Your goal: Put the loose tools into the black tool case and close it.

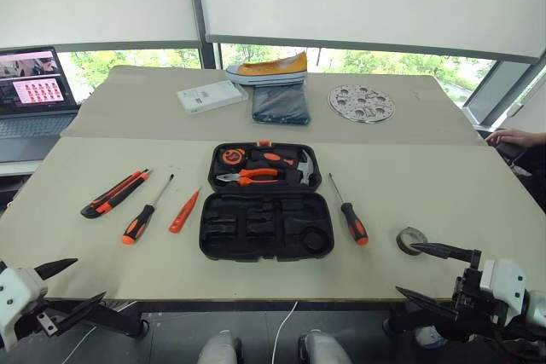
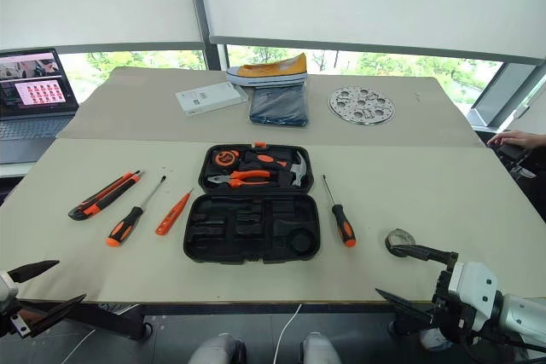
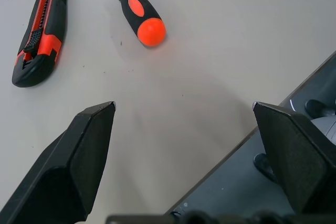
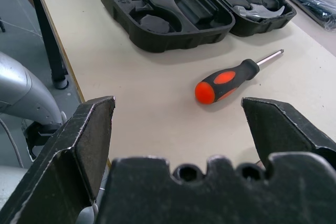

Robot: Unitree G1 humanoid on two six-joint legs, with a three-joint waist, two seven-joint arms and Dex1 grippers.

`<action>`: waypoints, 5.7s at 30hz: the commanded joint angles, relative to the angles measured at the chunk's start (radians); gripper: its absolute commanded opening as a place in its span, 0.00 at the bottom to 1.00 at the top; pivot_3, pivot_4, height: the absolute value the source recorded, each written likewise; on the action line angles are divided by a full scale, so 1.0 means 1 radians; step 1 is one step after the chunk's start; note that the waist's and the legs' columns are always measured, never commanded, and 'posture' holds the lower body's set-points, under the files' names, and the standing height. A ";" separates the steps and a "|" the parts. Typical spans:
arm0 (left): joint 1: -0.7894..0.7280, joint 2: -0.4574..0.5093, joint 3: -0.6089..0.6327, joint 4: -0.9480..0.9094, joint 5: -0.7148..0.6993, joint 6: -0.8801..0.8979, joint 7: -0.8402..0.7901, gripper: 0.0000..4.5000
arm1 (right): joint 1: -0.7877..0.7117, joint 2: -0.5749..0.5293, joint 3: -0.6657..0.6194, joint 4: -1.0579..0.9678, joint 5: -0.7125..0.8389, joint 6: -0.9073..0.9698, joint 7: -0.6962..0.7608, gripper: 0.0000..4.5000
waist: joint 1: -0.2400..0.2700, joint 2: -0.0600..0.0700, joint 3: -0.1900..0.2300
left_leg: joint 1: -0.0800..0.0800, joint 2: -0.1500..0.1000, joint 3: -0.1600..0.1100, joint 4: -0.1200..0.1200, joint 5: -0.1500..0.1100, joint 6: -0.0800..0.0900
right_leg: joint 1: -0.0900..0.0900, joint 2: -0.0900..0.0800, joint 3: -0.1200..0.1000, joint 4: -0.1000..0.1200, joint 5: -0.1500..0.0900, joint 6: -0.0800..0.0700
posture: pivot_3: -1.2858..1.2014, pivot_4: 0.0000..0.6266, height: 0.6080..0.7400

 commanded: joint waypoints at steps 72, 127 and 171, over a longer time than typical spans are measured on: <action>-1.221 -0.081 -0.989 0.260 0.333 0.191 -0.016 0.19 | -0.518 -0.005 0.164 -0.081 0.111 0.347 -0.043 1.00 | 0.000 -0.003 0.002 | -0.006 -0.002 -0.004 0.003 0.004 0.002 | -0.001 0.007 -0.008 0.013 0.001 -0.006 | 0.52 0.24 1.00; -1.100 -0.243 -0.971 0.185 0.361 0.462 0.111 0.01 | -0.356 0.019 0.164 -0.238 0.169 0.547 -0.107 1.00 | 0.010 -0.002 0.001 | -0.009 -0.002 -0.008 0.019 0.003 0.005 | 0.003 0.005 -0.011 0.017 0.003 -0.002 | 0.52 0.24 1.00; -0.527 -0.160 -0.450 -0.119 -0.189 0.072 -0.147 0.99 | -0.400 0.032 0.175 -0.448 0.085 1.281 -0.755 1.00 | -0.002 0.008 -0.001 | -0.010 -0.002 -0.009 0.014 0.004 0.008 | 0.000 0.001 -0.012 0.015 -0.001 -0.009 | 0.52 0.24 1.00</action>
